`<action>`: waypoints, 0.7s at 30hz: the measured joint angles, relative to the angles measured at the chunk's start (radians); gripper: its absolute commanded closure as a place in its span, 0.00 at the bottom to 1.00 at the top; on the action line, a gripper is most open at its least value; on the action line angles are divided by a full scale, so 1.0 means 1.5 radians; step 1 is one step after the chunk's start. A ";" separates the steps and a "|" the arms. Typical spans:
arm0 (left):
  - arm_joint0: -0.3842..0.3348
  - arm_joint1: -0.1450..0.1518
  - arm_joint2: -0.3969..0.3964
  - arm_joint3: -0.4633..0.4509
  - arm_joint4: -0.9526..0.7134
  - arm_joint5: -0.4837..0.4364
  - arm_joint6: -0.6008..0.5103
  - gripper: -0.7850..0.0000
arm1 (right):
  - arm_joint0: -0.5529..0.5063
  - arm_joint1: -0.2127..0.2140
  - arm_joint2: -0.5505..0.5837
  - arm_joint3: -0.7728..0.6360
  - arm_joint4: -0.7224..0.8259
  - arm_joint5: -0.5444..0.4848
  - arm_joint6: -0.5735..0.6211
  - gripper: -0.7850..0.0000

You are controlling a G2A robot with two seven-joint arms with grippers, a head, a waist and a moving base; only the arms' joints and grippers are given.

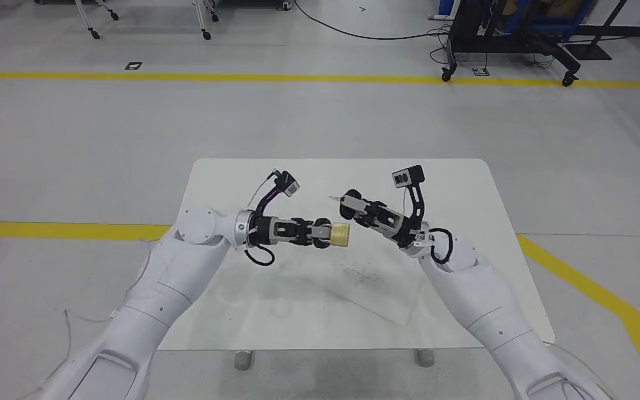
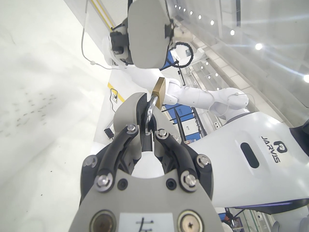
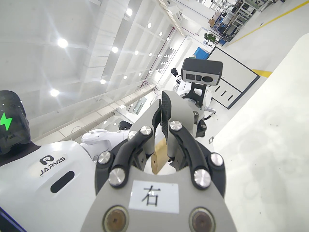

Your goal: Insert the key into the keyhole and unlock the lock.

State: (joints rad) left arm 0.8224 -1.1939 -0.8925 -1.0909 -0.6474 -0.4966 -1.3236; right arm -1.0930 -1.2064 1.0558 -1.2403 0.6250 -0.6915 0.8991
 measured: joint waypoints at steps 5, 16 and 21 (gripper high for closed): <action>-0.001 -0.003 -0.017 0.052 -0.056 0.008 0.003 1.00 | -0.005 0.002 0.010 -0.006 0.024 0.006 0.030 1.00; -0.015 -0.007 -0.012 0.064 -0.020 0.028 -0.010 1.00 | -0.015 0.004 0.023 -0.018 0.010 0.002 0.046 1.00; -0.025 -0.012 0.015 0.047 0.019 0.044 -0.045 1.00 | -0.011 -0.001 0.019 -0.006 0.022 0.001 0.031 1.00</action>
State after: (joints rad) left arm 0.7854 -1.2124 -0.8703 -1.0197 -0.6184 -0.4303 -1.3907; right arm -1.1094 -1.2080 1.0836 -1.2497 0.6587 -0.6897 0.9462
